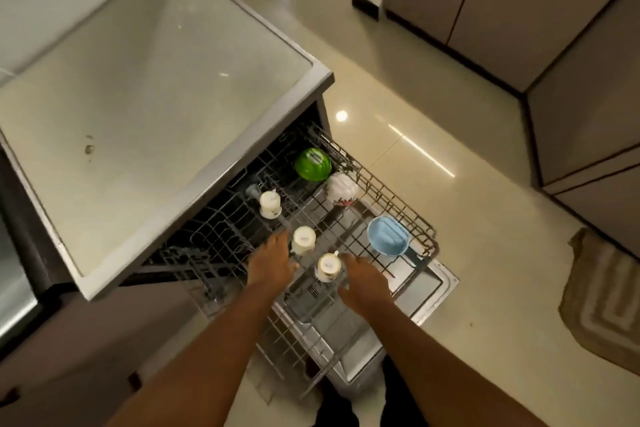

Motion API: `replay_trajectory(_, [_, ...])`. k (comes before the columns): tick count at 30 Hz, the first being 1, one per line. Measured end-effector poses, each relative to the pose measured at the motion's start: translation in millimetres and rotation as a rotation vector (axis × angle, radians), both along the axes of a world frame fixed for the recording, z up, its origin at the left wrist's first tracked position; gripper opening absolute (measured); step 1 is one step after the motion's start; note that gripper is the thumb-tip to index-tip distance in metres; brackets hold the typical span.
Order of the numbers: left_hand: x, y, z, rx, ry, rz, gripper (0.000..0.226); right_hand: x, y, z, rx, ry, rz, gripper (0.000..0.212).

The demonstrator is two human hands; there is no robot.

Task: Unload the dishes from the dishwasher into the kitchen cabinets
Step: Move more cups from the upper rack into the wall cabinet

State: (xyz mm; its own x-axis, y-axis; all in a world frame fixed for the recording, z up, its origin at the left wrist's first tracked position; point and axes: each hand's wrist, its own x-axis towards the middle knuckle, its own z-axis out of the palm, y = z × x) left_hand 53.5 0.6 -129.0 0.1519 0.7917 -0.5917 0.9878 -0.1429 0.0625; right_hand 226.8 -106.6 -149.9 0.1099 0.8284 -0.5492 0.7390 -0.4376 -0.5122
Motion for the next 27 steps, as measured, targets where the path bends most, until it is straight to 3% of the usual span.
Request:
replay_trajectory(8, [30.0,15.7,-60.1,-0.024,0.024,-0.147,0.077,-17.9,37.8,-53.4,0.038,-0.052,0.312,0.073])
replay_trajectory(14, [28.8,14.8,-96.9,-0.024,0.018,-0.105,0.085,-17.8,45.5,-72.6,0.088,-0.14,0.411,0.07])
replay_trajectory(18, [25.8,14.2,-101.9,0.004,-0.053,-0.1,0.073,-14.1,44.5,-79.2,0.129,-0.124,0.496,0.064])
replay_trajectory(27, [-10.1,-13.9,-64.3,0.117,-0.422,-0.038,0.06,-8.5,20.9,-55.6,0.219,-0.016,0.246,0.053])
